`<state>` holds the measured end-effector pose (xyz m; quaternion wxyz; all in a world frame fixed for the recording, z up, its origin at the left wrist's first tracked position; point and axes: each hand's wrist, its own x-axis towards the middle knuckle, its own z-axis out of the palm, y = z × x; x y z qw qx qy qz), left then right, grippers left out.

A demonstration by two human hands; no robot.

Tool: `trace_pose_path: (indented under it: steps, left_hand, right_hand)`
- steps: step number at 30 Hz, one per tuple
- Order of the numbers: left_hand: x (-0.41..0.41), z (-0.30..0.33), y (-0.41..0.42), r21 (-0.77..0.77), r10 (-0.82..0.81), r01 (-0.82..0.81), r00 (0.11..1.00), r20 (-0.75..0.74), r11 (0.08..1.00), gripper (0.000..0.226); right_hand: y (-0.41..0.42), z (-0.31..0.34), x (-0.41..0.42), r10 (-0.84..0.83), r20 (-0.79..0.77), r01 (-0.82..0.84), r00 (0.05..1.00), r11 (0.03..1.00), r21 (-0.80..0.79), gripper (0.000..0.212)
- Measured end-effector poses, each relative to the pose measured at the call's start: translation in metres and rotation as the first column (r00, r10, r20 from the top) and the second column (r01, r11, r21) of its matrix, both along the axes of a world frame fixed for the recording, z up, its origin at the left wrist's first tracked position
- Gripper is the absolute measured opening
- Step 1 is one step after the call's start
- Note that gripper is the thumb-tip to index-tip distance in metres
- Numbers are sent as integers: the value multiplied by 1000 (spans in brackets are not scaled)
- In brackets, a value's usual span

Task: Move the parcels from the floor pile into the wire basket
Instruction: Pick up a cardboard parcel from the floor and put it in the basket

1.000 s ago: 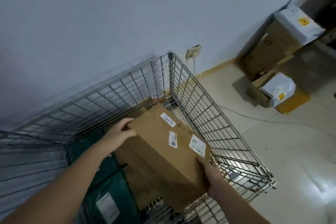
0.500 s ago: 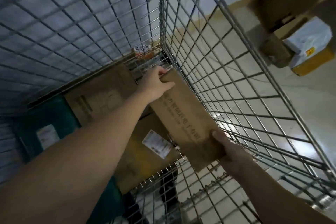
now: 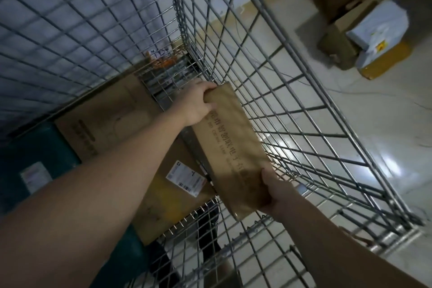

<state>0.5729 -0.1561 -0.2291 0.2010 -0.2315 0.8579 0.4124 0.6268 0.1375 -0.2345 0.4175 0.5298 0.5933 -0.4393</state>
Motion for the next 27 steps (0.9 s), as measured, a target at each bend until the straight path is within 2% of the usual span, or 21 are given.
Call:
trace_pose_path:
  steps: [3,4,7,12,16,17,19,20,21,23,27]
  left_hand:
    - [-3,2,12,25,46,-46,999,-2,999,57]
    - [-2,1,13,29,65,-64,998,-10,998,57]
    - [12,-3,6,18,97,-97,995,-15,995,57]
    - [47,-18,-5,-42,130,-130,992,5,991,56]
    - [57,-6,-3,-72,39,-36,998,39,997,60]
    - [58,1,-3,-79,6,-1,998,56,997,61]
    - [63,25,-7,-71,-21,26,997,69,997,63]
    - [68,42,-12,-72,-24,28,998,59,997,62]
    - [74,63,-18,-88,-29,33,999,43,996,59]
    - [91,115,-38,-167,-65,68,998,27,984,54]
    - [142,248,-84,-393,-128,162,986,111,905,54]
  right_hand:
    - [-1,5,-5,-13,-51,20,999,992,121,50]
    - [-1,3,-7,11,-71,2,997,985,173,52]
    - [-7,-4,-5,192,-51,-177,980,960,217,88]
    - [-19,-8,8,335,41,-337,941,928,158,67]
    - [-19,2,5,437,102,-445,893,893,66,52]
    - [-22,9,1,462,86,-467,883,882,54,55]
    - [-30,22,-9,554,42,-556,831,828,75,74]
    - [-36,33,-15,626,17,-624,780,774,103,82]
    - [-45,52,-21,698,-25,-690,716,712,129,80]
    - [-69,111,-28,818,-141,-794,558,575,196,63]
    - [-105,245,-31,937,-336,-899,100,230,373,53]
